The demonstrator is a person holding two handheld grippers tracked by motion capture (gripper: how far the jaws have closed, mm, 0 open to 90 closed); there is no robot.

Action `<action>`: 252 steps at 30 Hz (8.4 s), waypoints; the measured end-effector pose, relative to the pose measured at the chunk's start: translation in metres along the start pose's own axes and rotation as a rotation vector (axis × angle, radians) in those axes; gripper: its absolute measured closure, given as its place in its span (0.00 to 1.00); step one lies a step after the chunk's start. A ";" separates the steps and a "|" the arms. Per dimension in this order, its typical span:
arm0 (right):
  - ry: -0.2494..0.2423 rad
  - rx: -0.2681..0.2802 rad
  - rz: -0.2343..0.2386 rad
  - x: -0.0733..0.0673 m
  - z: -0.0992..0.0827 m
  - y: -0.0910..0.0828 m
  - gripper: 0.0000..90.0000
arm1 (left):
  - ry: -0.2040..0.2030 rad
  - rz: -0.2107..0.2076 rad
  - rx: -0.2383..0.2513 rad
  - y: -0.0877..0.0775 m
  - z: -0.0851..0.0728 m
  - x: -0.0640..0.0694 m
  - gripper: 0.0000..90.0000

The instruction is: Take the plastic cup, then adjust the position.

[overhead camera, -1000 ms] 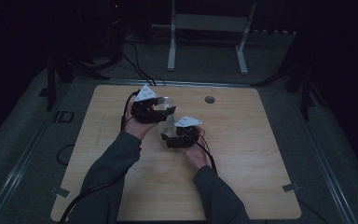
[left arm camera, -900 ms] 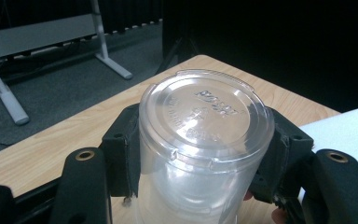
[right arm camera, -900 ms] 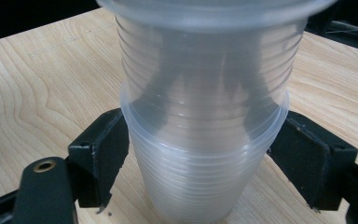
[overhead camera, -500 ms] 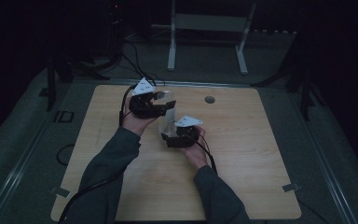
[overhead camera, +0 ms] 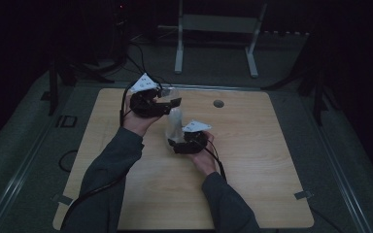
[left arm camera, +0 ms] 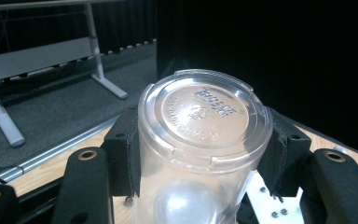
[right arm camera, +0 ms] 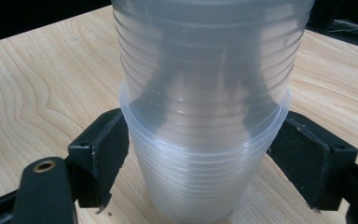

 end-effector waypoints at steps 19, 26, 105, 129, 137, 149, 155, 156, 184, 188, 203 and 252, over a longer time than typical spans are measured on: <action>-0.014 -0.003 -0.002 0.002 0.000 -0.006 0.15 | 0.056 -0.037 0.005 -0.018 0.019 0.017 0.45; -0.023 -0.004 -0.007 0.000 -0.001 -0.008 0.15 | 0.075 -0.056 -0.005 -0.021 0.019 0.022 0.45; -0.126 0.074 0.167 -0.010 0.014 -0.089 0.30 | 0.002 -0.140 -0.022 -0.043 -0.087 0.036 0.46; -0.098 0.157 0.311 -0.032 0.031 -0.099 0.30 | -0.075 -0.190 0.041 -0.038 -0.101 0.040 0.46; -0.082 0.179 0.343 -0.040 0.036 -0.096 0.30 | -0.119 -0.212 0.081 -0.040 -0.103 0.038 0.46; -0.053 0.203 0.365 -0.047 0.039 -0.091 0.27 | -0.167 -0.236 0.128 -0.045 -0.101 0.037 0.46; -0.044 0.218 0.369 -0.049 0.042 -0.090 0.26 | -0.198 -0.253 0.159 -0.047 -0.099 0.036 0.46; -0.043 0.221 0.370 -0.049 0.042 -0.090 0.26 | -0.201 -0.258 0.162 -0.047 -0.099 0.036 0.46; -0.014 0.241 0.393 -0.057 0.049 -0.082 0.27 | -0.292 -0.323 0.236 -0.047 -0.097 0.036 0.46; -0.014 0.237 0.391 -0.057 0.049 -0.081 0.27 | -0.299 -0.324 0.241 -0.047 -0.097 0.035 0.46; -0.035 0.228 0.384 -0.059 0.050 -0.080 0.31 | -0.317 -0.331 0.257 -0.047 -0.097 0.034 0.45; -0.108 0.152 0.359 -0.047 0.040 -0.087 0.32 | -0.160 -0.248 0.155 -0.052 -0.097 0.038 0.28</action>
Point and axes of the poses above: each handheld gripper's, and its own axes: y roughly forward along the jaws, z roughly out of its top, x roughly to its right, the point moved 8 cm from there along y, roughly forward along the jaws, and after that the axes turned 8 degrees about -z, right-handed, at the moved point
